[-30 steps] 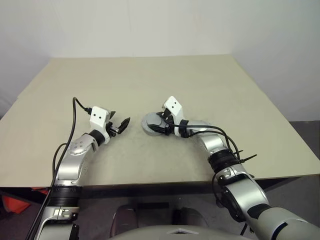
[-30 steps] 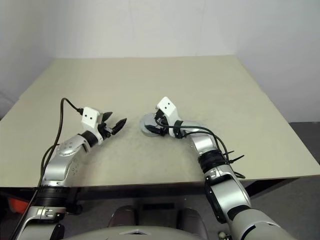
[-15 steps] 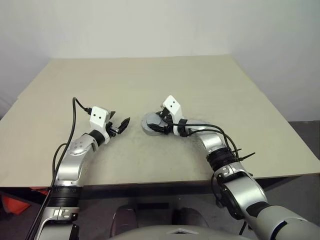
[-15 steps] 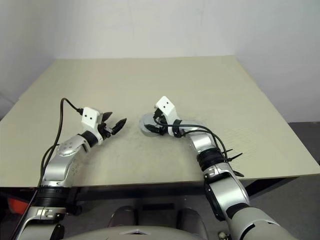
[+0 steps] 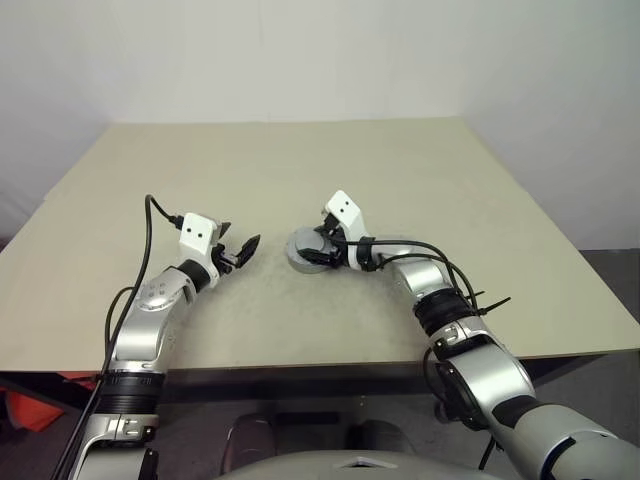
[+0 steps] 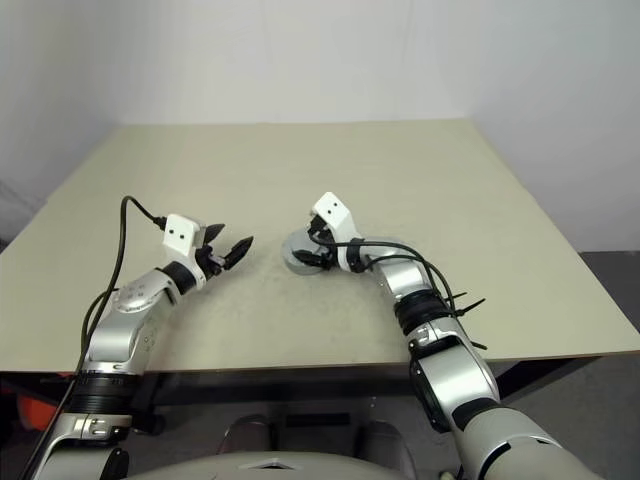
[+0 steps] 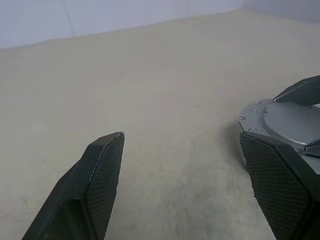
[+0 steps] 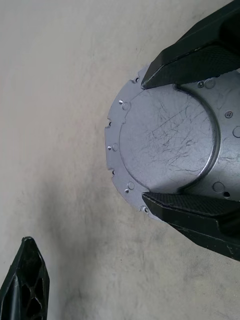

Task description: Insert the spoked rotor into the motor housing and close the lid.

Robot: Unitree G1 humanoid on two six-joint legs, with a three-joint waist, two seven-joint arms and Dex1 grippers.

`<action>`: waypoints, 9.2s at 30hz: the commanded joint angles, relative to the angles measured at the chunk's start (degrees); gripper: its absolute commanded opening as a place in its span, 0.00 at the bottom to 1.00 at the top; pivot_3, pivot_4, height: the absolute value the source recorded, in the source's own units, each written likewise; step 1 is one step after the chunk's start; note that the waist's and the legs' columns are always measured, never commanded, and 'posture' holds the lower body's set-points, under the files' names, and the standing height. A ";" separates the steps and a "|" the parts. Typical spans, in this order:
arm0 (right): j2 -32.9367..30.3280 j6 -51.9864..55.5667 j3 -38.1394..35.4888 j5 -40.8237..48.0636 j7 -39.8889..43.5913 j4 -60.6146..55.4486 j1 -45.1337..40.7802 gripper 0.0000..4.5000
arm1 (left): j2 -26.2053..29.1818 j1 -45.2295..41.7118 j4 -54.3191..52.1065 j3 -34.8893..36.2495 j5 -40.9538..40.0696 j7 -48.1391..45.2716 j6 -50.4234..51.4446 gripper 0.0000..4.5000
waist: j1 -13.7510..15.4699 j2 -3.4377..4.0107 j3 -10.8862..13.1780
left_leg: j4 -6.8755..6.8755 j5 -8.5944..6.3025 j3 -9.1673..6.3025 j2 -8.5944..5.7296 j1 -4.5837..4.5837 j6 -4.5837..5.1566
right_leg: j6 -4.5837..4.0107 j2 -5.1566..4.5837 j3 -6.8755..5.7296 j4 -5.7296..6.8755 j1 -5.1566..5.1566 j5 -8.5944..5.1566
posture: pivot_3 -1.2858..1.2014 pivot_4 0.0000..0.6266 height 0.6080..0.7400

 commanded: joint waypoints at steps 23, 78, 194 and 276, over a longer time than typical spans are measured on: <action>-0.63 0.88 1.67 -4.04 -3.74 9.49 0.17 0.69 | -10.11 -11.03 4.61 8.61 -15.80 5.95 14.31 0.65 | -0.12 0.14 -0.46 | -0.10 0.00 0.00 -0.06 0.08 0.00 | 0.05 0.02 -0.09 -0.44 0.25 -0.02 | 0.52 0.00 1.00; -3.99 33.45 -19.53 18.99 -4.23 -21.65 -0.66 0.99 | -14.01 -15.49 11.49 -0.54 -16.99 0.38 39.22 0.00 | 0.22 0.41 -0.48 | -0.63 -0.27 0.09 -0.17 -1.08 0.57 | 0.36 -0.84 -0.87 -1.55 -0.02 -0.12 | 0.52 0.00 1.00; 15.28 68.25 -52.25 53.20 -33.18 -5.27 -16.35 0.47 | -19.37 -20.60 15.28 27.66 -65.84 17.20 42.30 0.99 | 1.53 0.53 0.07 | -0.05 0.07 0.08 -0.05 -2.16 0.06 | 0.29 -0.69 -1.09 -0.41 -1.40 -0.08 | 0.52 0.00 1.00; 12.97 46.86 -38.54 44.00 -33.45 -3.91 -11.87 0.99 | -5.70 -13.50 21.79 40.86 -52.29 25.49 9.83 0.48 | 1.49 -0.27 0.07 | 0.14 0.17 -0.06 -0.04 -1.71 -0.12 | 0.41 -0.67 -1.08 -0.16 -0.91 -0.03 | 0.52 0.00 1.00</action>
